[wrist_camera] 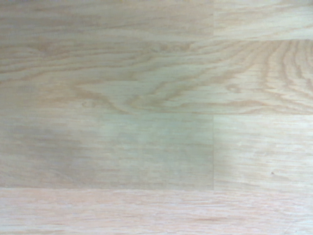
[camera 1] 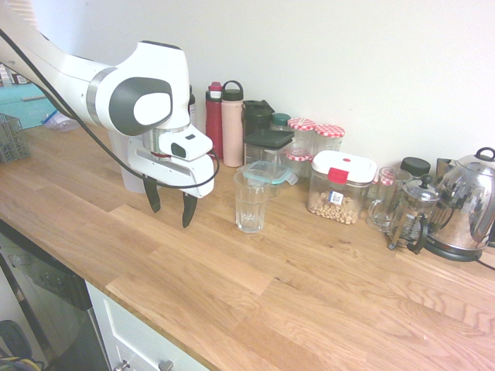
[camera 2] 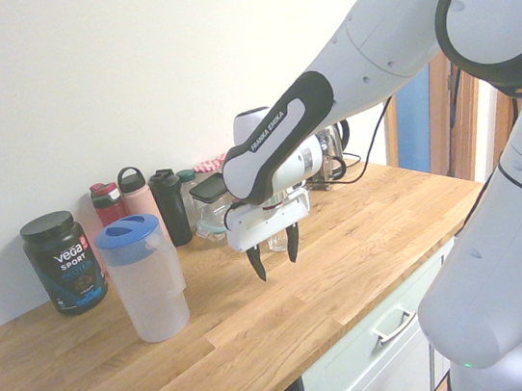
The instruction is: Pour me some water
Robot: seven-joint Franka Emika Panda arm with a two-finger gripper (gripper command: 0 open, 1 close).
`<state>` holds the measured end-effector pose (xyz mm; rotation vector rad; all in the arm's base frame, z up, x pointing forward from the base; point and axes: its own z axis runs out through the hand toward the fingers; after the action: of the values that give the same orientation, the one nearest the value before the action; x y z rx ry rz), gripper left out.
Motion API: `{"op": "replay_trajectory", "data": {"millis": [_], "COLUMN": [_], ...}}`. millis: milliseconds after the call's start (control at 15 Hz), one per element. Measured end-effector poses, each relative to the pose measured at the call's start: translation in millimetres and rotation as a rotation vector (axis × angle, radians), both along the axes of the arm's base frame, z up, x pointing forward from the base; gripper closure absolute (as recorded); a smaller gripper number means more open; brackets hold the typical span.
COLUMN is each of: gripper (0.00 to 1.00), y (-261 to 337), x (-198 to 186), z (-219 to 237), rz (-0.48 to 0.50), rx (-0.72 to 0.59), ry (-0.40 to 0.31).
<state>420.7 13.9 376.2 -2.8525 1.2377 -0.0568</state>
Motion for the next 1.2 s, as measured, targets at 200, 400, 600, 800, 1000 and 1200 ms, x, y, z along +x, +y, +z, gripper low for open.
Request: {"op": "replay_trajectory", "data": {"millis": [200, 400, 600, 800, 1000, 1200], "gripper": [0.00, 0.00, 0.00, 0.00, 0.00, 0.00], "y": [0, 20, 69, 106, 140, 168], "x": [-1, -19, -57, -89, -97, -98], "z": [1, 18, 45, 82, 110, 110], "rz": [-0.001, 0.041, 0.144, 0.245, 0.328, 0.372], "rx": [0.000, 0.004, 0.017, 0.023, 0.020, 0.004], "ry": [-0.002, -0.054, -0.169, -0.308, -0.483, -0.583]}}
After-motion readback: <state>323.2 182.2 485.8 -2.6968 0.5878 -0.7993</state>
